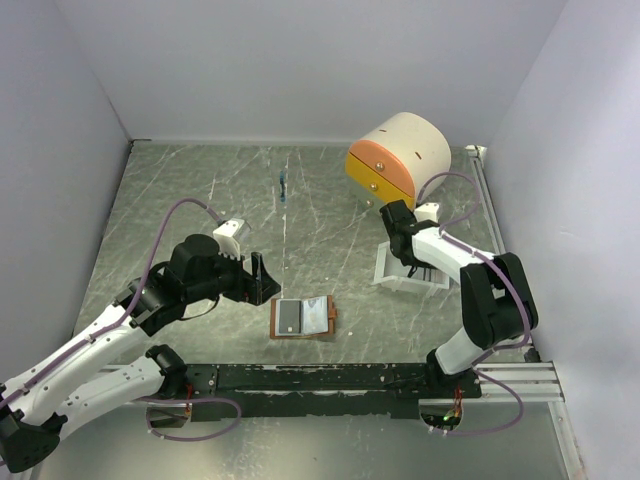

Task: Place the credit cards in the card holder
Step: Pick up the credit card from the storage box.

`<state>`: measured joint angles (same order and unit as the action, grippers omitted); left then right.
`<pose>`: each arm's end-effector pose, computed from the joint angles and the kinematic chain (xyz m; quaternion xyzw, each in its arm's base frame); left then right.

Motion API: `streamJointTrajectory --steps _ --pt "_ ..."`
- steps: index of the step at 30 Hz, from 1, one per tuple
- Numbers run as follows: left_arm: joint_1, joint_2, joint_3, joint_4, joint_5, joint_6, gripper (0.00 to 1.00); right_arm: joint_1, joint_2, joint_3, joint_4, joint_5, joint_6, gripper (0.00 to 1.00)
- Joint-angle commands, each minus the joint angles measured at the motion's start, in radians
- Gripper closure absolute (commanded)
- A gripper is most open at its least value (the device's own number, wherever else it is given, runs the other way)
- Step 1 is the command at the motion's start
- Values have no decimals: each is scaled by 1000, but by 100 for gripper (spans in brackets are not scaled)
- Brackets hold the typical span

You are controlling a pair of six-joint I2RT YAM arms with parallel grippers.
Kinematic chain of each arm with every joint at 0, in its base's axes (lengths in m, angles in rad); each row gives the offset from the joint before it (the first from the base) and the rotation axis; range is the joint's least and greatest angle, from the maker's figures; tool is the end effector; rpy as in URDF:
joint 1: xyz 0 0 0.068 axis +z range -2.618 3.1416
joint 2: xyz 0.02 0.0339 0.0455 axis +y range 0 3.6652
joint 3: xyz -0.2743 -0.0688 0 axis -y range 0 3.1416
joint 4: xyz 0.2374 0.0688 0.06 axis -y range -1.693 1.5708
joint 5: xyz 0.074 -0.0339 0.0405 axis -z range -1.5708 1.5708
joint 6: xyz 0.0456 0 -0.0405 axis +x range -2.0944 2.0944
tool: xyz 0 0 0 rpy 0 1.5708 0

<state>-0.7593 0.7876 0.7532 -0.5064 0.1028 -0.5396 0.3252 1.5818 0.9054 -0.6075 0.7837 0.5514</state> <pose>0.1187 -0.1191 0.2982 0.1204 0.8611 -0.3331 0.3647 0.2716 0.0576 0.1840 0.1575 0.9027 -0.2862 0.2800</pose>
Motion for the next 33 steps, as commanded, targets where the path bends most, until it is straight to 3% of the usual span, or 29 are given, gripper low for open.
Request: streamJointTrajectory --steps 1,33 --pt "-8 -12 -8 -4 -20 -4 6 -8 -21 3 -15 14 27 61" --pt "-8 -6 -9 -2 -22 -6 6 -10 -62 23 8 13 -39 76"
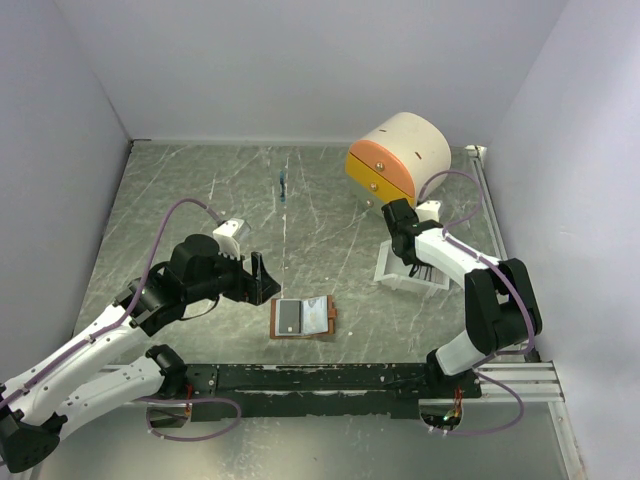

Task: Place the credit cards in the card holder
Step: Pick up the credit card from the storage box.

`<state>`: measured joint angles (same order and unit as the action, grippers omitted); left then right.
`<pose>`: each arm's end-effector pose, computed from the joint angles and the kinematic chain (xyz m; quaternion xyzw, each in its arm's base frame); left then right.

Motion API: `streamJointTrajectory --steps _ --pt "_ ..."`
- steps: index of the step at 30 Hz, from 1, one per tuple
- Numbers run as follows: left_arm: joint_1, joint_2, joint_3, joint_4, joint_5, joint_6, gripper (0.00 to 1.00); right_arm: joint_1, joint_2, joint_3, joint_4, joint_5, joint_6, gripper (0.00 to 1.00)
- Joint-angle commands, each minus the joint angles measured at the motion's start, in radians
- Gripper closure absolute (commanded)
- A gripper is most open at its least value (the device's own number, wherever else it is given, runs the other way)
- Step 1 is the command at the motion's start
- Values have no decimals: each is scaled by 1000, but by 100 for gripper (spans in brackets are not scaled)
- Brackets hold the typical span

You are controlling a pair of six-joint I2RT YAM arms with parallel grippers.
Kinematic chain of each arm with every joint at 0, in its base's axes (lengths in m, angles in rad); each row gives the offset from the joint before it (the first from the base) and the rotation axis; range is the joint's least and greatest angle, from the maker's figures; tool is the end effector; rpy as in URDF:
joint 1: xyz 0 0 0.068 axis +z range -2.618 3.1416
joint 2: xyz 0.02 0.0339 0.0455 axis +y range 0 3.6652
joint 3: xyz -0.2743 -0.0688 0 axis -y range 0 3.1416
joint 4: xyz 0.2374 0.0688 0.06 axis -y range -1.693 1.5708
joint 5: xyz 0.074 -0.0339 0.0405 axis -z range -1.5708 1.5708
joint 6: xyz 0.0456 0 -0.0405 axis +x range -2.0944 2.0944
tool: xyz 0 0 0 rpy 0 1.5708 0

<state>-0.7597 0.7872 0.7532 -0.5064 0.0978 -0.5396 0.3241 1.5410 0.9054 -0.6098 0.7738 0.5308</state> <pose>0.1188 -0.1190 0.2983 0.1194 0.8613 -0.3316 0.3661 0.2685 0.0566 0.1940 0.1551 0.9027 -0.2766 0.2909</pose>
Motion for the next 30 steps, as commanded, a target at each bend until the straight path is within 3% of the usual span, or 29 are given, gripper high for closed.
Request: streamJointTrajectory --steps 1,16,22,30 --pt "-7 -6 -10 -1 -17 -5 6 -8 -19 25 12 21 -21 77" --pt "-7 3 -10 0 -18 -9 6 -9 -24 49 21 -1 -43 89" --pt "-7 4 -12 -1 -21 -8 6 -6 -72 50 49 -102 -57 100" --pt "-7 2 -13 -2 -25 -12 7 -5 -172 47 57 -232 -52 100"
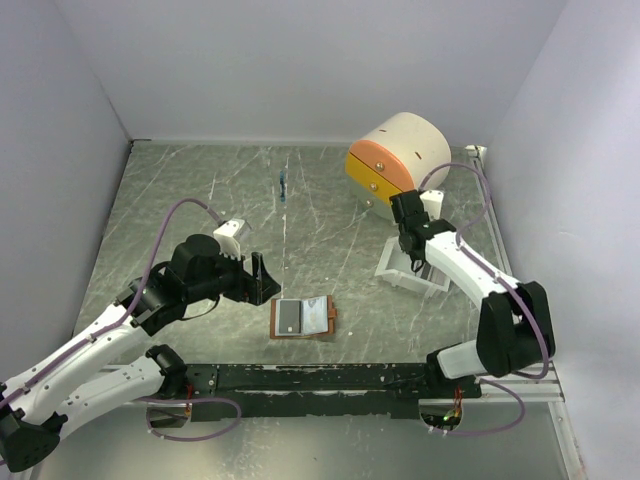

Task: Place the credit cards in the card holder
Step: Pick up the credit card from the storage box.

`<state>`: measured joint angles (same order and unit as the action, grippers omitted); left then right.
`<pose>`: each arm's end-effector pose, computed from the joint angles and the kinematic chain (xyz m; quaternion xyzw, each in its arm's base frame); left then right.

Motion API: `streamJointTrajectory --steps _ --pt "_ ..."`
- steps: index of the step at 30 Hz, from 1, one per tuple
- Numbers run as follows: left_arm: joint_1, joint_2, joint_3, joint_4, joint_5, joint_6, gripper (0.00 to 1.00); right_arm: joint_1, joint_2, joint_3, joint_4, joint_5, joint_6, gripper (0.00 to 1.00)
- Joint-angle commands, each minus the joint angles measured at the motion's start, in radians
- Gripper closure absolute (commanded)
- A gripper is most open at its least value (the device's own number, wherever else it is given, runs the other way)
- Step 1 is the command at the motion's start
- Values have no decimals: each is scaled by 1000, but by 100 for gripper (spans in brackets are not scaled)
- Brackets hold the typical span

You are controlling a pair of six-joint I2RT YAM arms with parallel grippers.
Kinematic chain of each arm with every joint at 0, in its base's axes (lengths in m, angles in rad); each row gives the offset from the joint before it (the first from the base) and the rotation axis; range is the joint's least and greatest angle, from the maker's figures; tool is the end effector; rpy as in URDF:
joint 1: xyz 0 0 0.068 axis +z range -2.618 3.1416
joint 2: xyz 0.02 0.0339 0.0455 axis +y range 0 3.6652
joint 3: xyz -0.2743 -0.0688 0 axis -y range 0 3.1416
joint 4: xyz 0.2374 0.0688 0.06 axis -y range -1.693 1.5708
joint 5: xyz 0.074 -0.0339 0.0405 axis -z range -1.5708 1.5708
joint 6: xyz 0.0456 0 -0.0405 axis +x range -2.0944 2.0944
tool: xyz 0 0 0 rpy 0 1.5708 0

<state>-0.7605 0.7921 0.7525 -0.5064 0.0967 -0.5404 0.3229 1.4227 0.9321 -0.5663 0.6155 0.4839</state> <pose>0.1194 -0.1197 0.2973 0.1192 0.8627 -0.3301 0.3642 0.2662 0.0613 0.2290 0.1509 0.9126 -0.1744 0.3378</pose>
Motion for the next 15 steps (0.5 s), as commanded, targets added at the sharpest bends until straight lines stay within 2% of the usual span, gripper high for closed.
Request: streamJointTrajectory --steps 1,7,15 --pt "-7 -1 -10 -4 -24 -13 7 -5 -69 20 11 -92 -5 100" --pt "-7 14 -4 3 11 -52 9 -4 -205 27 -6 -230 7 100" --pt "-7 3 -41 137 160 -198 19 -3 -432 -28 85 -561 45 100"
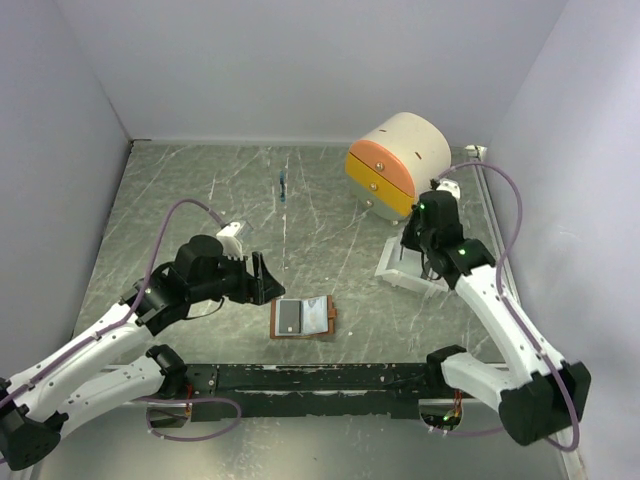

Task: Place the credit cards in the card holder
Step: Pick up the credit card from the storage box.

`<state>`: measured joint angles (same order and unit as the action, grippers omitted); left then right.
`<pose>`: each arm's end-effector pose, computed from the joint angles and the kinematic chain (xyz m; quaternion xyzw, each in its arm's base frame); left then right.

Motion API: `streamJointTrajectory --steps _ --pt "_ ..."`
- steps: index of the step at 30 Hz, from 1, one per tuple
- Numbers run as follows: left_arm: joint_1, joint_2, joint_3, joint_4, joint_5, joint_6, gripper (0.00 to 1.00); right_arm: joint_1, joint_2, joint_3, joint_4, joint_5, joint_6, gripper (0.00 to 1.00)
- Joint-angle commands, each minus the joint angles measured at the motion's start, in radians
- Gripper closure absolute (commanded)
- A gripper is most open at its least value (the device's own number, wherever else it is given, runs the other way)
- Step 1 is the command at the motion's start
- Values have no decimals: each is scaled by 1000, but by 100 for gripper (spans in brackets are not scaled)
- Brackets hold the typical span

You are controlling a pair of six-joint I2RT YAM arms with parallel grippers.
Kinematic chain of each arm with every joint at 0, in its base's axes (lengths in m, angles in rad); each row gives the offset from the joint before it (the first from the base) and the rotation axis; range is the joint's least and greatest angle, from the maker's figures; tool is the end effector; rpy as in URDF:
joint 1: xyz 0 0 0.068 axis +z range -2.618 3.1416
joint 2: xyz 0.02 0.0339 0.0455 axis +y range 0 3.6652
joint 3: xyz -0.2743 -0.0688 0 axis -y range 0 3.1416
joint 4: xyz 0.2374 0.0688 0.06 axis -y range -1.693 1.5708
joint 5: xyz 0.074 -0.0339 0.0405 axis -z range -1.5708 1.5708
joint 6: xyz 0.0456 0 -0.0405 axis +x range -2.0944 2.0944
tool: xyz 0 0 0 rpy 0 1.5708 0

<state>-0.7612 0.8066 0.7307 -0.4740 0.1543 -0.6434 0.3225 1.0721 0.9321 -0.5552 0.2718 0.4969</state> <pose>0.1204 -0.1244 0.2911 0.0888 0.8662 -0.3660 0.3284 0.2152 0.0590 0.3051 0.1354 0.8889 0.0548 0.4342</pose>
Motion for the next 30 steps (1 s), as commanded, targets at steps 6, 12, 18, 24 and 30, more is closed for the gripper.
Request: streamJointTrajectory --steps 6,12,18,24,30 --pt "-6 -8 -33 212 163 -208 28 7 -229 -176 301 -515 186 100" --pt "-6 -25 -77 386 225 -312 42 28 -332 -351 591 -699 411 100" --pt "-6 16 -130 578 296 -383 44 107 -386 -481 819 -681 615 100" --pt "-6 82 -155 720 367 -445 48 316 -339 -505 968 -537 680 100" --pt "-5 62 -167 701 327 -438 52 475 -257 -496 1043 -426 680 100"
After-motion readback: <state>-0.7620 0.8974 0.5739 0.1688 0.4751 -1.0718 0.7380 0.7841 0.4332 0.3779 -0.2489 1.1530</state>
